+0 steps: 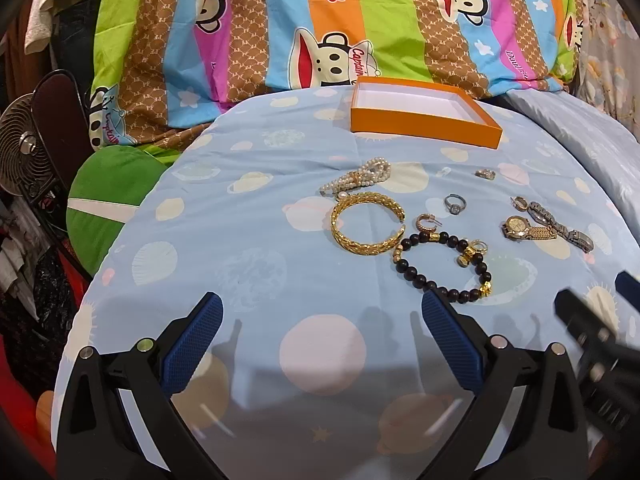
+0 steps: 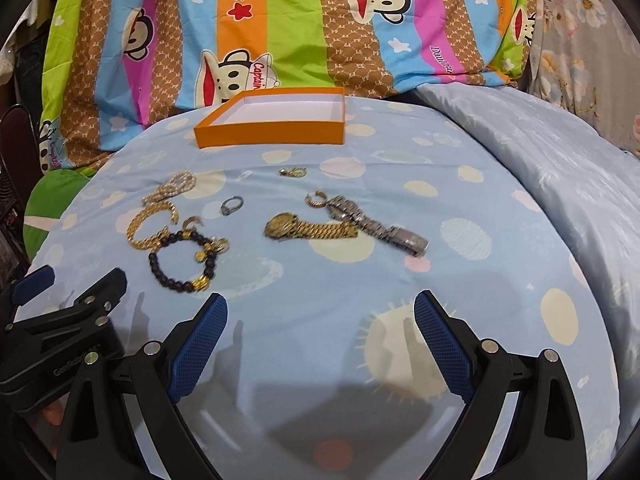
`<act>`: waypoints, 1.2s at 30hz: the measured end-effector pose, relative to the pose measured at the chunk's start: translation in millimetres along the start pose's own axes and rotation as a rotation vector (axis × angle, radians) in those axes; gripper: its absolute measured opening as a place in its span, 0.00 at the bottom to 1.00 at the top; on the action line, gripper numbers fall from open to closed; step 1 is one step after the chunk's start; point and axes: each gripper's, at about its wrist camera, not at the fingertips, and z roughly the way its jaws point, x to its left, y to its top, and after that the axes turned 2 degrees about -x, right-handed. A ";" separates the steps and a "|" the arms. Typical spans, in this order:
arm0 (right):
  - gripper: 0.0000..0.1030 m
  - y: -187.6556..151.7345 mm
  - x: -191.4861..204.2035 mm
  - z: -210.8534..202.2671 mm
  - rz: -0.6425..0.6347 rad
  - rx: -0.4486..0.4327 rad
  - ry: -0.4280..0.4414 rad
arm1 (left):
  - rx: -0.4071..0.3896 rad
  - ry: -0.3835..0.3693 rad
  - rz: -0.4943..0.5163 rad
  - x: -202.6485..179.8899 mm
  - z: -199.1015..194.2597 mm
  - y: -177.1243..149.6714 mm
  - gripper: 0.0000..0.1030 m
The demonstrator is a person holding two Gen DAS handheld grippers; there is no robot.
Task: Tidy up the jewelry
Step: 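Grasp the white pearl strand with the left gripper while the right grasps the silver watch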
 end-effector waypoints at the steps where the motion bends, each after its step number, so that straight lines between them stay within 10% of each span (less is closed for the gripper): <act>1: 0.90 2.7 -3.1 2.0 0.001 -0.001 -0.003 | 0.005 0.002 -0.002 1.4 1.0 2.7 0.95; 22: 0.89 38.2 -19.6 28.9 0.037 -0.011 0.016 | 0.000 -0.116 0.047 12.2 73.2 96.9 0.92; 36: 0.89 51.3 -31.1 50.8 0.067 0.032 0.051 | 0.114 -0.247 0.078 -3.5 109.2 89.0 0.34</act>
